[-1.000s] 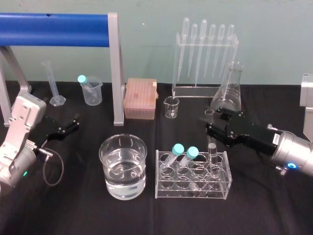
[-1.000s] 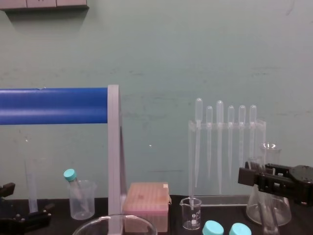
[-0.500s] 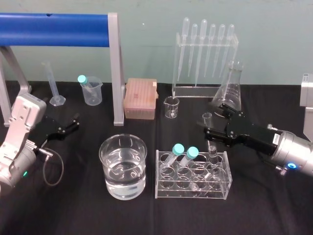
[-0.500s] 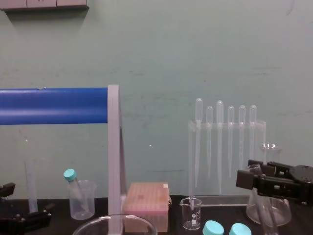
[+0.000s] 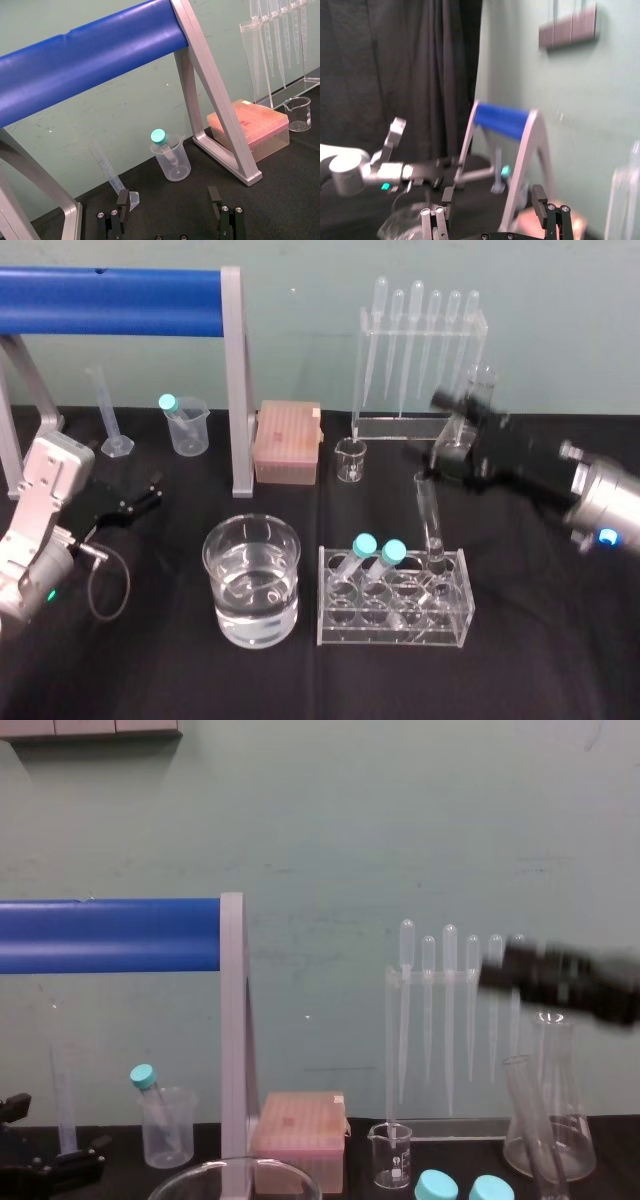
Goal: Hold the test tube with one hand and immerse one end into the beaker, then return it to the test tube rack.
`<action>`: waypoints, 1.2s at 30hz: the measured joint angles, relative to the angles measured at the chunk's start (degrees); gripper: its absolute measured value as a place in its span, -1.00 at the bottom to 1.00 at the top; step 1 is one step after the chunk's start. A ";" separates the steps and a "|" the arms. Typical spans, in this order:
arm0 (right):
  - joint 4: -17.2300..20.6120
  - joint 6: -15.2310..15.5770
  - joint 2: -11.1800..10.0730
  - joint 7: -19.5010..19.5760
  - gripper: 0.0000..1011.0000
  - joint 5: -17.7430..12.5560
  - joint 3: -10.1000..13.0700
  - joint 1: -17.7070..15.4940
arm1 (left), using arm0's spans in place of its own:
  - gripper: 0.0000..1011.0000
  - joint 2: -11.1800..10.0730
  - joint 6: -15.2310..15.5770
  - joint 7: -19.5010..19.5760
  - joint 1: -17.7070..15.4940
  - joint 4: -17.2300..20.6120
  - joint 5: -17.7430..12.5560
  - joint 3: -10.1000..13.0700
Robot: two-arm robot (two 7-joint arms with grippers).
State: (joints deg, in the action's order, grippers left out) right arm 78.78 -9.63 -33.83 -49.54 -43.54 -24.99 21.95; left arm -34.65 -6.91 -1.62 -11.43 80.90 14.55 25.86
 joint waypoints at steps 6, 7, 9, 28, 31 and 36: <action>5.20 -3.32 -0.94 6.68 0.98 4.57 3.30 0.99 | 0.98 0.00 0.00 0.00 0.00 0.00 0.00 0.00; 6.23 -2.94 -1.34 10.21 0.98 7.17 3.90 1.09 | 0.98 0.00 0.00 0.00 0.00 0.00 0.00 0.00; 6.66 -1.20 -1.55 14.62 0.98 10.30 4.31 1.12 | 0.98 0.00 0.00 0.00 0.00 0.00 0.00 0.00; -4.85 8.01 3.70 20.57 0.98 14.22 2.80 -2.17 | 0.98 0.00 0.00 0.00 0.00 0.00 0.00 0.00; -4.92 8.10 3.73 20.59 0.98 14.19 2.83 -2.22 | 0.98 0.00 0.00 0.00 0.00 0.00 0.00 0.01; -4.78 8.02 3.66 20.59 0.98 14.16 2.83 -2.08 | 0.98 0.00 0.00 0.00 0.00 0.00 0.00 0.00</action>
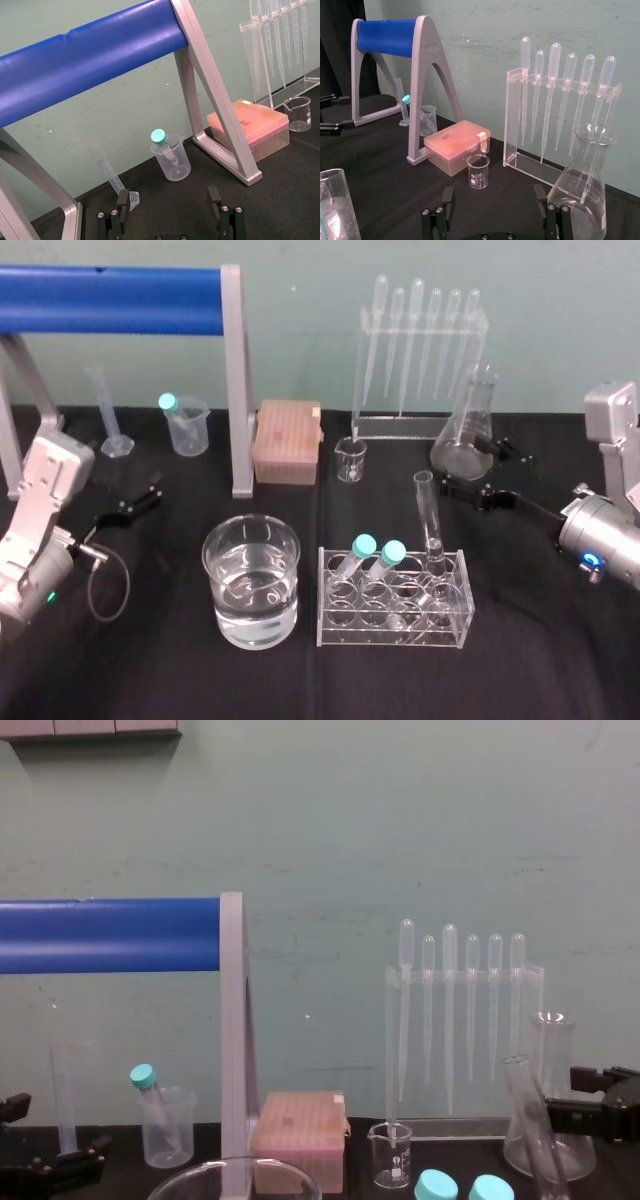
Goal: Hold the test tube with one hand and immerse one end into the beaker, then return it to the test tube rack.
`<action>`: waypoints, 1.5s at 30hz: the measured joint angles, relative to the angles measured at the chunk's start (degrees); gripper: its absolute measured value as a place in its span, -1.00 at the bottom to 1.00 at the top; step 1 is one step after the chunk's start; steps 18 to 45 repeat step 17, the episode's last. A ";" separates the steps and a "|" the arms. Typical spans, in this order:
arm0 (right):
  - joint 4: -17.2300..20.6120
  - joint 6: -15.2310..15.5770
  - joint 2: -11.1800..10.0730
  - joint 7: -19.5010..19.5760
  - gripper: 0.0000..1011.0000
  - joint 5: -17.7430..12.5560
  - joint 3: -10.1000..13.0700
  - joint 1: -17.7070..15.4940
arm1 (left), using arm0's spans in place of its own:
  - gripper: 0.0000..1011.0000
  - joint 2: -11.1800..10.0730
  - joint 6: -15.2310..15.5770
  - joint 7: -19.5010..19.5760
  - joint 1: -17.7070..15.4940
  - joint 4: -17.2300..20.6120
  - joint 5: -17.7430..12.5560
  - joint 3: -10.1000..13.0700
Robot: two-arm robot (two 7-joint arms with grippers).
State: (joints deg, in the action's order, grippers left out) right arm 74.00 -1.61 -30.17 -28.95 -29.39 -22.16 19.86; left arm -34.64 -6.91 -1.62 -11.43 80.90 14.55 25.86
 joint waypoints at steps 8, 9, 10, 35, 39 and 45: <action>0.14 -0.11 -0.09 -0.01 0.98 -0.04 -0.03 0.12 | 0.98 0.00 0.00 0.00 0.00 0.00 0.00 0.00; 0.16 -0.12 -0.09 -0.01 0.98 -0.04 -0.03 0.13 | 0.98 0.00 0.00 0.00 0.00 0.00 0.00 0.00; 0.17 -0.15 -0.10 -0.01 0.98 -0.04 -0.04 0.14 | 0.98 0.00 0.00 0.00 0.00 0.00 0.00 0.00; 0.24 -0.24 -0.14 -0.03 0.98 -0.04 -0.04 0.20 | 0.98 0.00 0.00 0.00 0.00 0.00 0.00 0.00; 0.24 -0.24 -0.14 -0.03 0.98 -0.04 -0.04 0.20 | 0.98 0.00 0.00 0.00 0.00 0.00 0.00 0.00; 0.24 -0.24 -0.14 -0.03 0.98 -0.04 -0.04 0.20 | 0.98 0.00 0.00 0.00 0.00 0.00 0.00 0.00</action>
